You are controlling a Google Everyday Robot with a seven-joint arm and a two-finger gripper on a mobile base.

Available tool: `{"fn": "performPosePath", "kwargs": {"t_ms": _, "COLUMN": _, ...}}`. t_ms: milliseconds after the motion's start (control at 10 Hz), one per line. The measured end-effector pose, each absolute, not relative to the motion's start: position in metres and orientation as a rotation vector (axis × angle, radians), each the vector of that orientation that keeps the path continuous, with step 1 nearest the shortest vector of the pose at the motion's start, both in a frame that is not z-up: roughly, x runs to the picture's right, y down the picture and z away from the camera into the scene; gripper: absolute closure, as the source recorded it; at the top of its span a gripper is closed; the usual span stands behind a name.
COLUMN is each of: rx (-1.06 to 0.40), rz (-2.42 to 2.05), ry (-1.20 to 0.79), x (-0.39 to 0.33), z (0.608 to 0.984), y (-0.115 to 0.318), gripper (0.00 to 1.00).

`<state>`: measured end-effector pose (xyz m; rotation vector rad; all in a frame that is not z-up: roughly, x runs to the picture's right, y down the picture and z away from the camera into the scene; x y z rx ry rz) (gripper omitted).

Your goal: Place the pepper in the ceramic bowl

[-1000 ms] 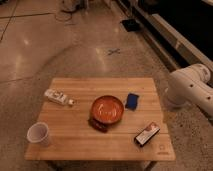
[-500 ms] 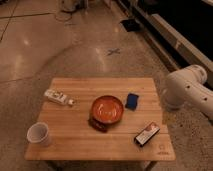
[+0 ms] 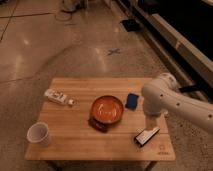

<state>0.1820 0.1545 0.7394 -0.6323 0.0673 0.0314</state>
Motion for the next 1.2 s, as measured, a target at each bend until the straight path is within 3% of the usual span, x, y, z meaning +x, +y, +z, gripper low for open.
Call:
{"fn": "performPosePath", "kwargs": {"t_ms": 400, "rx": -0.680, "rz": 0.103, "ry": 0.012, "x": 0.139, "z": 0.773, "y": 0.185, "gripper": 0.35}}
{"fn": "performPosePath", "kwargs": {"t_ms": 1200, "rx": -0.643, "rz": 0.214, "ry": -0.081, "x": 0.104, "z": 0.792, "y": 0.224, "gripper": 0.35}}
